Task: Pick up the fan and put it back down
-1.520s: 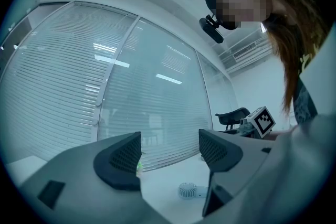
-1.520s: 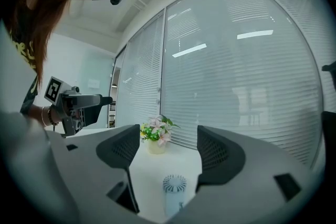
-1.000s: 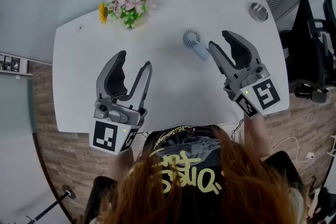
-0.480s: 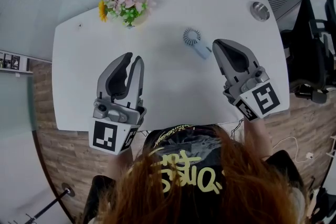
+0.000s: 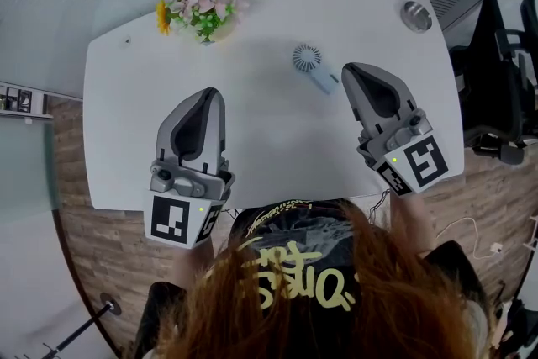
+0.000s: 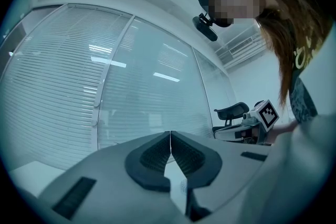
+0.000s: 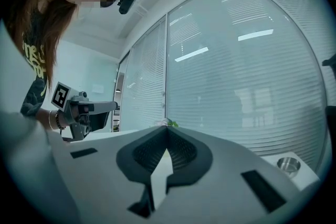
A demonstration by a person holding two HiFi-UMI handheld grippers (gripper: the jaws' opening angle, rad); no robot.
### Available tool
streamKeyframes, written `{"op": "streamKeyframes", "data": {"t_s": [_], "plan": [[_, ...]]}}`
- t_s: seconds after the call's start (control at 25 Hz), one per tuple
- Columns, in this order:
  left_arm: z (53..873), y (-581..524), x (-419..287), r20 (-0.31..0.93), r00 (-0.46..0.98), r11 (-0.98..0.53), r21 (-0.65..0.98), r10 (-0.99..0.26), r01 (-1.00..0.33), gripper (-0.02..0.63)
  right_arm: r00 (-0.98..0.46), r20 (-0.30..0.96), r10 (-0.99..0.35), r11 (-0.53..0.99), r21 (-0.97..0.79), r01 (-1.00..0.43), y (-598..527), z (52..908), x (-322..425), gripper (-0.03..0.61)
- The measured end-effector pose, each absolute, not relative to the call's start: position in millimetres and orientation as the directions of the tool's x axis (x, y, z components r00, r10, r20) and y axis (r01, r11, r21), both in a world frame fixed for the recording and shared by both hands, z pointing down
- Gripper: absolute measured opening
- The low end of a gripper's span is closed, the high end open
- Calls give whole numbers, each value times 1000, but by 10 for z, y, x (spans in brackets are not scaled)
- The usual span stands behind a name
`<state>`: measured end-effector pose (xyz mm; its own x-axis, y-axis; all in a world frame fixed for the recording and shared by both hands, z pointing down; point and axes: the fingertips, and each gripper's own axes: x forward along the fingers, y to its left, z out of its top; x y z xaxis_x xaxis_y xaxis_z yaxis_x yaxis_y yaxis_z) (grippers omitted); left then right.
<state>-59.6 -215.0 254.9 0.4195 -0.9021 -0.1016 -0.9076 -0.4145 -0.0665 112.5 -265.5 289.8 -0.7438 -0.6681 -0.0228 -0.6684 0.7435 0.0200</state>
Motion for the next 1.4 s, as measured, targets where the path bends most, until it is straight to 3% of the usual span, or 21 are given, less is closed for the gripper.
{"op": "streamKeyframes", "data": {"t_s": [0.32,1.4], "plan": [[2550,-2160,-611,-108,409,-404,-64,-906,-913,-8,-738,-70,-671,741,-12,-672,-2638,2796,1115,3],[2543,-2149,-628,-108,404,-399,-67,-908,-915,-8,-726,-28,-687,725,22,-688,-2650,2866,1144,3]]}}
